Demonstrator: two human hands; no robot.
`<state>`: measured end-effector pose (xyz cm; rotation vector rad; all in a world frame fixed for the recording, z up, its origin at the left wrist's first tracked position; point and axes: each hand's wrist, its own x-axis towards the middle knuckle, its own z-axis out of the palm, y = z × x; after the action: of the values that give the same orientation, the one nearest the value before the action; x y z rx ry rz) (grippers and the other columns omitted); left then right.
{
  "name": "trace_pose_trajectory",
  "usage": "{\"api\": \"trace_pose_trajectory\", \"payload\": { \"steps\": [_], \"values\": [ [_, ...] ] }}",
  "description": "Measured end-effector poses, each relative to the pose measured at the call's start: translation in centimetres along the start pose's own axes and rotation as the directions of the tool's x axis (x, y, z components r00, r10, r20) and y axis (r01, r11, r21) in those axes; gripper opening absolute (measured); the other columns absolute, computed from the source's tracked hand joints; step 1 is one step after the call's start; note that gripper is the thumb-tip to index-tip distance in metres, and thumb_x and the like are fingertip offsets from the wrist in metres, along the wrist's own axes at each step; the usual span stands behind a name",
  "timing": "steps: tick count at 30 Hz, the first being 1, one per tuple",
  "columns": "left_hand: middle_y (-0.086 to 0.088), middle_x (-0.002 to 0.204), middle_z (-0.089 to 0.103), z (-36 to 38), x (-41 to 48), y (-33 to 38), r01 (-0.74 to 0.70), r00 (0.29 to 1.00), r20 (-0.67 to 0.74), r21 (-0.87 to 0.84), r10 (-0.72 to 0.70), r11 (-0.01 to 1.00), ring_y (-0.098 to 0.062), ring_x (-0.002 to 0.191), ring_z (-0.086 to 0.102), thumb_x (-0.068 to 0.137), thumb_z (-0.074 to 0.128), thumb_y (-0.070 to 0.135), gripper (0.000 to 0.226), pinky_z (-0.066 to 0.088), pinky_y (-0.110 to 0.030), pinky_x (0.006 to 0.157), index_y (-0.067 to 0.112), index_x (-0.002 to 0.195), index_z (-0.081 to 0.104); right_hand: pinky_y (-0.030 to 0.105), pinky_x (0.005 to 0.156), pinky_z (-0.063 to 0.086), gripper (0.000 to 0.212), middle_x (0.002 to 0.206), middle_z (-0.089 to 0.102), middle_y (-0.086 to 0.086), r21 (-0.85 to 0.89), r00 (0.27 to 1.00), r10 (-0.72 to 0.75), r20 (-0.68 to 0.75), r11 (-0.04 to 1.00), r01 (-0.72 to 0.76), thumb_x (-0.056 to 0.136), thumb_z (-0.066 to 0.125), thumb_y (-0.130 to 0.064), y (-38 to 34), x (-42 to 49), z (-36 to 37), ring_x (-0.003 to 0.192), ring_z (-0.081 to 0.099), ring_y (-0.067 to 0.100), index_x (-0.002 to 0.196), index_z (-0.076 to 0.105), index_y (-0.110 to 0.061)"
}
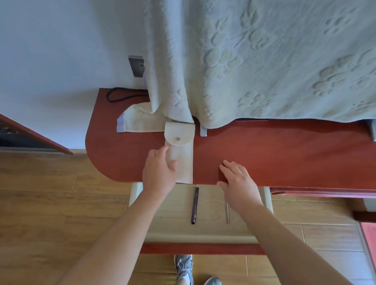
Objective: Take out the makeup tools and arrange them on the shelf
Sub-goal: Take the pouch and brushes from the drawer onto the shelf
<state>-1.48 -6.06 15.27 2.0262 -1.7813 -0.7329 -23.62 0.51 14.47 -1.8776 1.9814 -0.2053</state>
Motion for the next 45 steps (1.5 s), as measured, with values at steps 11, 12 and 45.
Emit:
{"api": "trace_pose_trajectory", "payload": {
  "steps": [11, 12, 45],
  "values": [
    [-0.009, 0.116, 0.053, 0.4, -0.4, 0.9, 0.015, 1.000, -0.015, 0.063, -0.014, 0.998, -0.027, 0.103, 0.058, 0.096, 0.058, 0.025, 0.047, 0.045, -0.033, 0.083, 0.015, 0.140, 0.047, 0.030, 0.109, 0.033, 0.051, 0.153, 0.034, -0.007, 0.019, 1.000, -0.001, 0.015, 1.000, 0.000, 0.097, 0.054, -0.031, 0.1, -0.1, -0.1, 0.143, 0.020, 0.012, 0.144, 0.041, -0.018],
    [-0.010, 0.116, 0.053, 0.4, -0.5, 1.0, 0.020, 1.000, -0.017, 0.063, -0.019, 0.998, -0.028, 0.103, 0.058, 0.097, 0.058, 0.025, 0.046, 0.045, -0.034, 0.084, 0.015, 0.140, 0.047, 0.029, 0.110, 0.032, 0.051, 0.153, 0.033, -0.007, 0.022, 1.000, 0.000, 0.017, 1.000, -0.001, 0.097, 0.054, -0.031, 0.1, -0.1, -0.1, 0.144, 0.019, 0.012, 0.144, 0.041, -0.018],
    [0.008, 0.091, 0.060, 2.6, -10.1, -2.2, -0.382, 0.916, 0.115, -0.052, 0.385, 0.923, -0.003, 0.075, 0.049, 0.089, 0.067, 0.026, 0.030, 0.055, -0.027, 0.069, 0.014, 0.118, 0.065, 0.026, 0.058, 0.035, 0.014, 0.080, 0.057, -0.002, 0.031, 0.998, -0.044, -0.037, 0.999, 0.045, 0.087, 0.066, -0.023, 2.2, -7.1, 1.4, 0.072, 0.054, 0.021, 0.095, 0.061, -0.012]
  ]
}}
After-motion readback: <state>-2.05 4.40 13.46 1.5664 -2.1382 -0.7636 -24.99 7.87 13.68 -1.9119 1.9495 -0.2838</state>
